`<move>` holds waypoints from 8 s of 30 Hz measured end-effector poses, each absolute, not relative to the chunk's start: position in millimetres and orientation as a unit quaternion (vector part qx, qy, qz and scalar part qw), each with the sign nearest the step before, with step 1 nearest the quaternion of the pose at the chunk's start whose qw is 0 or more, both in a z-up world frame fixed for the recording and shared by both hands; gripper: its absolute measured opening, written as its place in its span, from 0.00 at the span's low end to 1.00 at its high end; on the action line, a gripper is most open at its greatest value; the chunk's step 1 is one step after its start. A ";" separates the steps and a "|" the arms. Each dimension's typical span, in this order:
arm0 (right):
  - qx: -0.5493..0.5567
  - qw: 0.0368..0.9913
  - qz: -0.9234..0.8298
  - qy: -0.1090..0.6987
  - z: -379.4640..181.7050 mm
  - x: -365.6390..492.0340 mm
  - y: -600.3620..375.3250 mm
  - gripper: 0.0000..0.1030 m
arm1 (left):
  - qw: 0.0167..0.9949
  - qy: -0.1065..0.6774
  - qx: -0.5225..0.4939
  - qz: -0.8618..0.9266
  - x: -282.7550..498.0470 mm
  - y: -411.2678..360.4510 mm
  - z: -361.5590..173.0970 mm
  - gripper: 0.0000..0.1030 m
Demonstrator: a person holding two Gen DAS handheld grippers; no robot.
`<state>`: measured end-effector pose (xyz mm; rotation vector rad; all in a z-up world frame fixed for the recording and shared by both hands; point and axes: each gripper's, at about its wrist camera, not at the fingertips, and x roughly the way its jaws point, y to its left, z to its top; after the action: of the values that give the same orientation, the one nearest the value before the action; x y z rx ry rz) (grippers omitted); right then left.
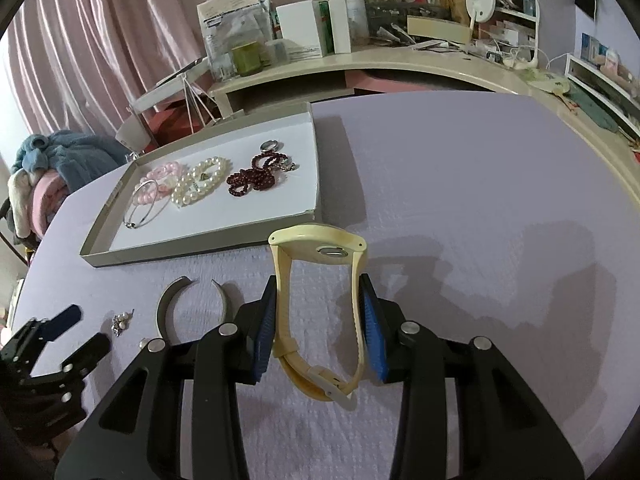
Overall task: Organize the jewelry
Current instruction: 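Grasp the silver flower earring with the left tool while the right tool holds the watch, then carry the earring and watch into the tray and open both tools, then grasp the silver cuff bangle at its opening with the right tool, then grasp the pearl stud earring with the left tool while the right tool holds the cuff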
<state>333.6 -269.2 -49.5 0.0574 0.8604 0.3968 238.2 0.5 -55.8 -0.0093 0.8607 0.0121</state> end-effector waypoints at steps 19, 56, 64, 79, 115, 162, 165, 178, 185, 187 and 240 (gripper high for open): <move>0.047 0.887 0.201 0.414 -42.0 329.4 -279.7 0.39 | 0.900 0.435 -0.035 -0.007 248.0 3.8 -58.7 0.08; 0.041 0.899 0.262 0.348 10.0 308.7 -248.5 0.39 | 0.938 0.330 -0.108 -0.005 262.1 59.6 52.1 0.08; 0.042 0.896 0.260 0.357 3.0 343.1 -240.0 0.39 | 0.930 0.351 -0.107 -0.005 311.5 63.2 31.5 0.08; 0.029 0.890 0.262 0.372 -9.5 363.6 -220.7 0.39 | 0.923 0.369 -0.112 0.007 333.4 79.0 -1.0 0.32; -0.020 0.889 0.213 0.404 -33.5 435.2 -147.1 0.39 | 0.932 0.349 -0.097 0.027 293.9 99.6 0.0 0.67; -0.047 0.884 0.252 0.391 -41.8 298.1 -178.9 0.72 | 0.943 0.315 -0.105 0.030 185.1 80.7 21.5 0.80; -0.054 0.880 0.250 0.401 -50.1 292.6 -172.7 0.72 | 0.942 0.317 -0.106 0.031 182.1 81.8 19.7 0.80; -0.069 0.885 0.206 0.411 -62.4 293.0 -163.1 0.72 | 0.937 0.331 -0.112 0.031 178.7 85.2 7.7 0.80; -0.072 0.882 0.204 0.418 -66.6 295.4 -163.3 0.67 | 0.934 0.339 -0.110 0.028 181.8 82.3 2.8 0.80; -0.070 0.883 0.201 0.418 -66.5 296.6 -167.0 0.67 | 0.933 0.342 -0.109 0.027 183.4 81.1 2.1 0.80; 0.064 0.887 0.214 0.403 -39.3 303.2 -281.1 0.67 | 0.899 0.436 -0.045 0.014 242.9 -44.9 -62.6 0.13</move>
<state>303.2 -281.1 -39.3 0.1322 0.8385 0.4438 242.9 -44.9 -62.6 -0.0940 0.9030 0.0299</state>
